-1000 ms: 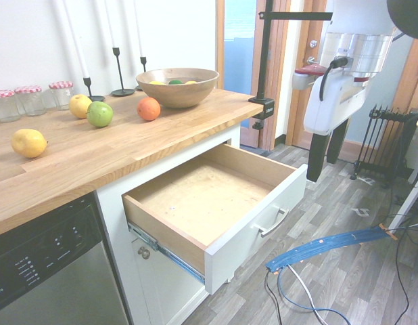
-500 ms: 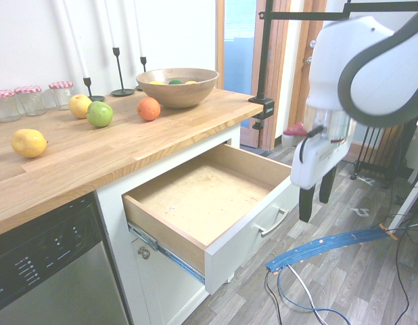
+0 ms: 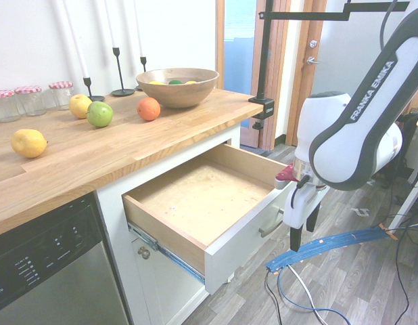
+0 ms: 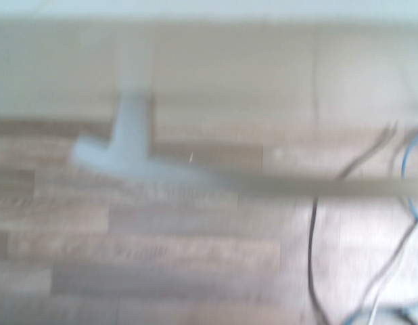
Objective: Close the drawer
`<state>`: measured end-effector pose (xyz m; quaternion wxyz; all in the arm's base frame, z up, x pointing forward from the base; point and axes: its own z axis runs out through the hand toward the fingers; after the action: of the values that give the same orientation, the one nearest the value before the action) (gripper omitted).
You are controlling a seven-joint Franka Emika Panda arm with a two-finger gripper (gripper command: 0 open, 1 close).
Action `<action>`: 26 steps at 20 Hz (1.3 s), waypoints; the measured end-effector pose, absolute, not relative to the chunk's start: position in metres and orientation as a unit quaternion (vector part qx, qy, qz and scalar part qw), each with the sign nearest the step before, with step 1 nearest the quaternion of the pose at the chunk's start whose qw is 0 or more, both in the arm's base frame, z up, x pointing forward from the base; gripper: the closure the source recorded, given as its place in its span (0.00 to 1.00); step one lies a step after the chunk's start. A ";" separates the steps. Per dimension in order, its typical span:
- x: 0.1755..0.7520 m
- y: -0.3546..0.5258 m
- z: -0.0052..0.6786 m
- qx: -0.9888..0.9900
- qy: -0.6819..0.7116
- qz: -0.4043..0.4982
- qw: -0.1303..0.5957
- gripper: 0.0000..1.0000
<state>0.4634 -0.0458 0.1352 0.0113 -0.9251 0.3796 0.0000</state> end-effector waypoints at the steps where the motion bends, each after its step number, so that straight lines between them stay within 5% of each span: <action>1: 0.465 -0.047 0.129 -0.925 0.379 -0.009 0.013 0.00; 2: 0.466 -0.048 0.124 -0.926 0.378 -0.016 0.016 0.00; 3: 0.467 -0.048 0.121 -0.926 0.377 -0.019 0.017 1.00; 26: 0.475 -0.048 0.120 -0.924 0.380 -0.038 0.027 1.00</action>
<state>0.4754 -0.0476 0.1197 0.0275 -0.9237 0.3803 -0.0379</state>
